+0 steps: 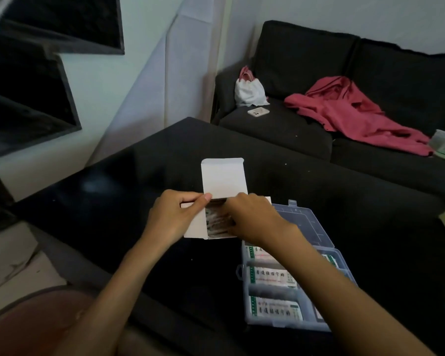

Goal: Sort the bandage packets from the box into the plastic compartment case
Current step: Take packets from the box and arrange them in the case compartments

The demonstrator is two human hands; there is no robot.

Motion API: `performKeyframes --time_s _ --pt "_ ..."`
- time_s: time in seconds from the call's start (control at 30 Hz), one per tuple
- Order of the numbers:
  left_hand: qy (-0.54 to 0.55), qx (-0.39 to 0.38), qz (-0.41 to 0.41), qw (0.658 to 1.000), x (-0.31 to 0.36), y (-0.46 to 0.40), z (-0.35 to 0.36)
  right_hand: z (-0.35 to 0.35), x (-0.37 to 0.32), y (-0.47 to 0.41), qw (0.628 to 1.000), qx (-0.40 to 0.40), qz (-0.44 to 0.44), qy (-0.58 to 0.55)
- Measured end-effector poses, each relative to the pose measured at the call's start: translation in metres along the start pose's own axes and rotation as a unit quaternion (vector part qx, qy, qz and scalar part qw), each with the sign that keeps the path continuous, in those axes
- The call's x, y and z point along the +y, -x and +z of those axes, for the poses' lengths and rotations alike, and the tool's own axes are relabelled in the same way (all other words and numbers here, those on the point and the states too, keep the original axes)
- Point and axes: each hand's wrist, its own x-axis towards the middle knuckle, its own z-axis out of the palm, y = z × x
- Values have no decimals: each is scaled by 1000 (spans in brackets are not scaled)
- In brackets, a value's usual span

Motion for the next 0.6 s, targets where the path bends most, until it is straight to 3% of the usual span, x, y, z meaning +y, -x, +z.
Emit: performKeyframes --time_s 0.2,0.6 --pt "-49 38 -10 998 7 -5 3 -5 -1 -13 998 -2 -28 50" --pt "-57 81 -27 995 6 -9 7 -3 5 -22 998 -7 -65 6"
